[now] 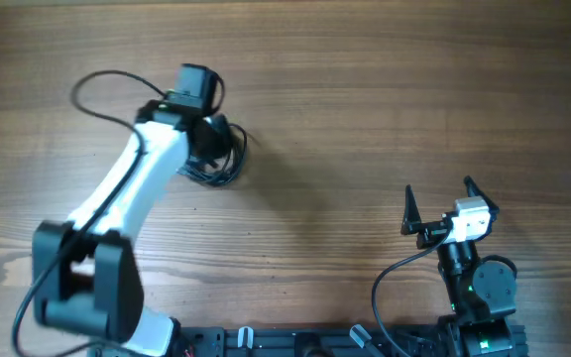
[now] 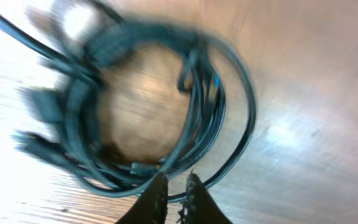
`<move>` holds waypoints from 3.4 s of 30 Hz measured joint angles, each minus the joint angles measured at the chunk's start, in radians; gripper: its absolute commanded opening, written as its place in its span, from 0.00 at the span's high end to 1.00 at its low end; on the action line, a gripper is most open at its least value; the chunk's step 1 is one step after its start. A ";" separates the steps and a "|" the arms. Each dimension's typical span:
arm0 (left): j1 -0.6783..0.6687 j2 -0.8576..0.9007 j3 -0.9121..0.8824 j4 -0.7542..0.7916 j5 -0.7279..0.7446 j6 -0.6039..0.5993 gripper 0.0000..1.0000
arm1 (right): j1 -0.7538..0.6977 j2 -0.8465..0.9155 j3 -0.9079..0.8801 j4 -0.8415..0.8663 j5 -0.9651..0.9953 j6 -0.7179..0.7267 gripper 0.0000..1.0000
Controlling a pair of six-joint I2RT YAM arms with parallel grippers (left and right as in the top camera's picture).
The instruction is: Untangle cables
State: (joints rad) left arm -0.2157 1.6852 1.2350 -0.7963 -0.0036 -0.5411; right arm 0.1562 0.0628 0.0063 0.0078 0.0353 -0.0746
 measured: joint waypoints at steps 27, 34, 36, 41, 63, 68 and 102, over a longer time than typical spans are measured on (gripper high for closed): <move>0.084 0.137 -0.010 0.035 -0.077 -0.093 0.35 | 0.000 0.000 0.000 0.000 0.000 0.000 0.00; 0.084 0.137 -0.010 0.039 -0.077 -0.093 0.27 | 0.000 0.000 0.000 0.000 0.000 0.000 0.00; 0.084 0.137 -0.010 0.039 -0.077 -0.093 0.25 | 0.000 0.000 0.000 0.000 0.000 0.000 0.00; 0.084 0.137 -0.011 0.039 -0.077 -0.093 0.24 | 0.000 0.000 0.000 0.000 0.000 0.000 0.00; 0.084 0.137 -0.013 0.046 -0.077 -0.093 0.20 | 0.000 0.000 0.000 0.000 0.000 0.000 0.00; 0.084 0.137 -0.013 0.046 -0.077 -0.093 0.18 | 0.000 0.000 0.000 0.000 0.000 0.000 0.00; 0.084 0.137 -0.013 0.046 -0.077 -0.093 0.00 | 0.000 0.000 0.000 0.000 0.000 0.000 0.00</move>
State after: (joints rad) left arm -0.1314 1.8217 1.2217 -0.7506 -0.0803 -0.6346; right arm 0.1562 0.0628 0.0063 0.0078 0.0353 -0.0746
